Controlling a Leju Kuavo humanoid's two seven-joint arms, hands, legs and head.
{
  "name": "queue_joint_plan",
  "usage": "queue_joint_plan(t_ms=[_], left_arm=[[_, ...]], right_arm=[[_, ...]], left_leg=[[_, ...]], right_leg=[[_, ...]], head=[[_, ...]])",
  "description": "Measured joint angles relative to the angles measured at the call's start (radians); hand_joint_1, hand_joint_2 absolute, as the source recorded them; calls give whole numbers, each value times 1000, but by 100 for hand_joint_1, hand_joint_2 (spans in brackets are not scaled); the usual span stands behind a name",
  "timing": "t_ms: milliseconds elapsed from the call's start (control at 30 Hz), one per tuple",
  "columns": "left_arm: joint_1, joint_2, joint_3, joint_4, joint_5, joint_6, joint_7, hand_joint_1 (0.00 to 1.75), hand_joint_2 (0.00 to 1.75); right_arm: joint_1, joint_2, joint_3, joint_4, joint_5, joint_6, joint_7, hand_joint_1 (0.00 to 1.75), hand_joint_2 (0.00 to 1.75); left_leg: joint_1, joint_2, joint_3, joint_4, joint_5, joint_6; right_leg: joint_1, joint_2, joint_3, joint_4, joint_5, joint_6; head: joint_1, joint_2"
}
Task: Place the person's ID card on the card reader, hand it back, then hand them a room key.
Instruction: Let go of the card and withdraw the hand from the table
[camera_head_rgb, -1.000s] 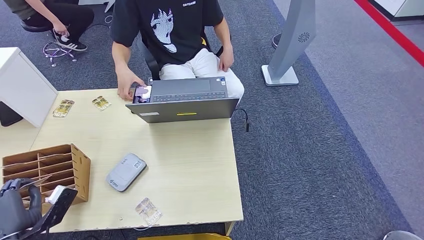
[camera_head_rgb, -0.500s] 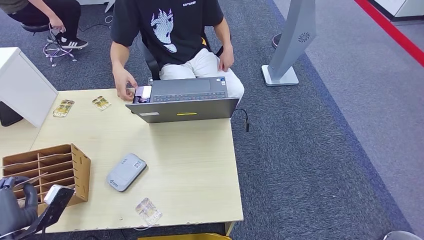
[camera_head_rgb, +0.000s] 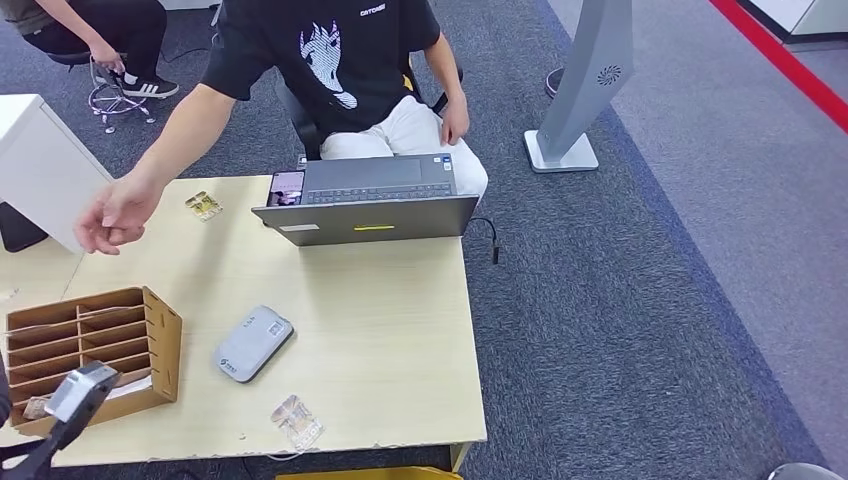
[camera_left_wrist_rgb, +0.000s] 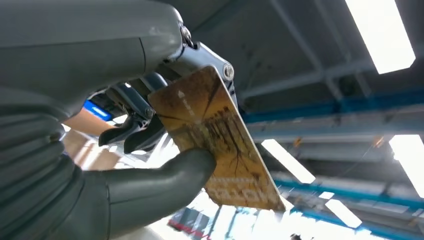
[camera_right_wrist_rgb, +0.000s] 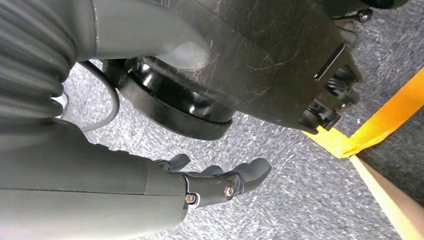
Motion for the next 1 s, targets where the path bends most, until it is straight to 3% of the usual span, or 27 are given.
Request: queue_joint_plan(t_ms=[100,267,500,1000], left_arm=[[-85,85,24,69,23,-71,5,175,175],[-174,140,27,192,-19,-139,0,175,175],[-238,157,14,305,-34,-165,21,175,175],[-276,149,-33,381,-30,-174,36,175,175]], right_arm=[[-16,0,8,13,1,8,-19,0,175],[-42,0,22,43,-2,13,-43,0,175],[-65,0,33,71,-3,21,-48,0,175],[-73,0,43,91,-8,21,-57,0,175]], left_leg=[[0,0,0,0,2,-2],[1,0,1,0,3,-3],[0,1,1,0,4,-3],[0,8,1,0,1,-2]], right_leg=[[0,0,0,1,1,-1],[1,0,-1,2,2,-3],[1,1,-1,2,3,-4],[1,7,-3,1,3,-4]], head=[[-1,0],[-2,0],[-1,0],[-1,0]])
